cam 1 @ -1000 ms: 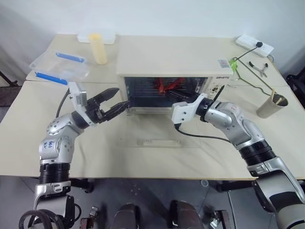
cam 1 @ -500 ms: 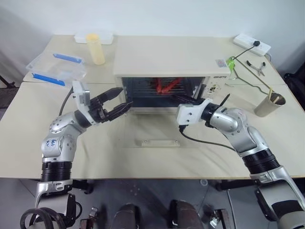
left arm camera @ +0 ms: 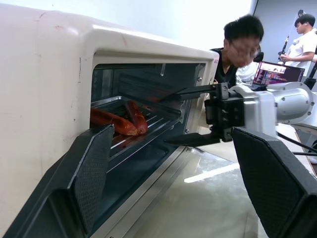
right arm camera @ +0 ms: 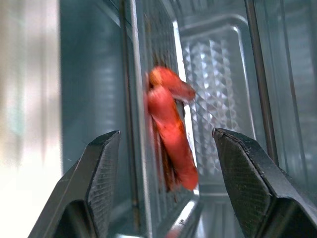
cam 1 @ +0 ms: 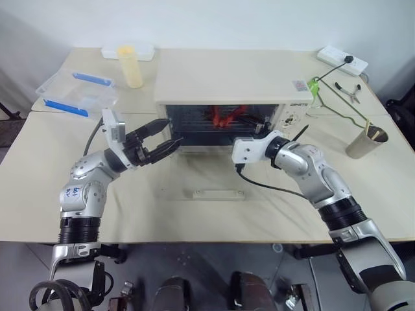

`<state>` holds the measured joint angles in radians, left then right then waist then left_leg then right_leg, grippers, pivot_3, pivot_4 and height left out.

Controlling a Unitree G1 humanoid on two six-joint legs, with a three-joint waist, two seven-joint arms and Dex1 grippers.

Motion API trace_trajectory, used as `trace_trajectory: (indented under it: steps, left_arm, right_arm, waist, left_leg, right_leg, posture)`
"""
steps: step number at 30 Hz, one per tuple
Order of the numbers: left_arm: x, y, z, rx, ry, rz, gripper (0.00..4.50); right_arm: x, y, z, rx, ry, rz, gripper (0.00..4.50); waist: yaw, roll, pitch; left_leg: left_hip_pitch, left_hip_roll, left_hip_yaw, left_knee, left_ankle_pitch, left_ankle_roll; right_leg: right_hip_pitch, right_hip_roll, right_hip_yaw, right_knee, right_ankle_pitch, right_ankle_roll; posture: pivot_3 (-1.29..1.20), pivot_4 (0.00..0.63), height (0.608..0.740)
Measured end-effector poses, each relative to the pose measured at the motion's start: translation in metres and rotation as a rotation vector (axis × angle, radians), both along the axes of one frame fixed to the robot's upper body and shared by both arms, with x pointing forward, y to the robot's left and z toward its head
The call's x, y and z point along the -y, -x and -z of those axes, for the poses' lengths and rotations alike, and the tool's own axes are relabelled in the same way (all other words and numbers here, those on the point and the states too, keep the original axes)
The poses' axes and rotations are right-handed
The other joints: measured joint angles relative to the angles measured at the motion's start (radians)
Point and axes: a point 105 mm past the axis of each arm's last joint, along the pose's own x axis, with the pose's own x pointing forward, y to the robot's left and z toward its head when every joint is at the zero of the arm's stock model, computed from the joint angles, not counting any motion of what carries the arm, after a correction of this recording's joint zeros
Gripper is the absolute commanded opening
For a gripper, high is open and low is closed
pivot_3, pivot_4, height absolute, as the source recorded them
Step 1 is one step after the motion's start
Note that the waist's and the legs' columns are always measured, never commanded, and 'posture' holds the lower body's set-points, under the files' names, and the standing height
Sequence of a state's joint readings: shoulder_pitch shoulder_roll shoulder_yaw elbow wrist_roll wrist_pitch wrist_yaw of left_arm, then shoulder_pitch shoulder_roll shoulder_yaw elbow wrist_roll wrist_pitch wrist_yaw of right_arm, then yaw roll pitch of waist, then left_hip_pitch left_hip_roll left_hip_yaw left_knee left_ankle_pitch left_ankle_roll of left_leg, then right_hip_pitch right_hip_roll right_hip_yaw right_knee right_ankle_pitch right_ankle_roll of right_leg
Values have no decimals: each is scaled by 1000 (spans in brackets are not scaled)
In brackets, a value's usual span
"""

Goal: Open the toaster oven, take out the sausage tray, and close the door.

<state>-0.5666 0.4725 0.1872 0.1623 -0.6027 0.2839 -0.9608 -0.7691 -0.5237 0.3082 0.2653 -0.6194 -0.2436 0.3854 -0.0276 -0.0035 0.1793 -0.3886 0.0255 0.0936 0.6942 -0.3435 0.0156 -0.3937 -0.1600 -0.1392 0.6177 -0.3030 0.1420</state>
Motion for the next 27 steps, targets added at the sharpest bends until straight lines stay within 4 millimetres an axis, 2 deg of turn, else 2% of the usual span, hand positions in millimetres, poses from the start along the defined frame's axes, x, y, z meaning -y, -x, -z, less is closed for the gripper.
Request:
trace_trajectory:
  steps: [6, 8, 18, 27]
  left_arm:
    - [0, 0, 0, 2, -1, -1, 4029]
    - [0, 0, 0, 3, -1, -2, 4029]
    - [2, -2, 0, 11, 8, -3, 4029]
    - [5, -10, -5, 19, 19, 5, 4029]
  right_arm:
    - [-3, -1, 8, -12, 26, -9, 554]
    - [-4, -1, 11, -22, 43, -11, 24]
    - [-2, 2, 11, -25, 69, -32, 24]
    - [-1, 20, 11, -41, 103, -102, 24]
  waist:
    - [-1, 0, 0]
    - [-1, 0, 0]
    - [1, 0, 0]
    - [0, 0, 0]
  left_leg:
    - [0, 0, 0, 0, 0, 0]
    - [0, 0, 0, 0, 0, 0]
    - [0, 0, 0, 0, 0, 0]
    - [0, 0, 0, 0, 0, 0]
  right_leg:
    - [0, 0, 0, 0, 0, 0]
    - [0, 0, 0, 0, 0, 0]
    - [0, 0, 0, 0, 0, 0]
    - [-1, 0, 0, 0, 0, 0]
  posture:
    - [0, 150, 740]
    - [0, 150, 740]
    - [0, 150, 740]
    - [0, 150, 740]
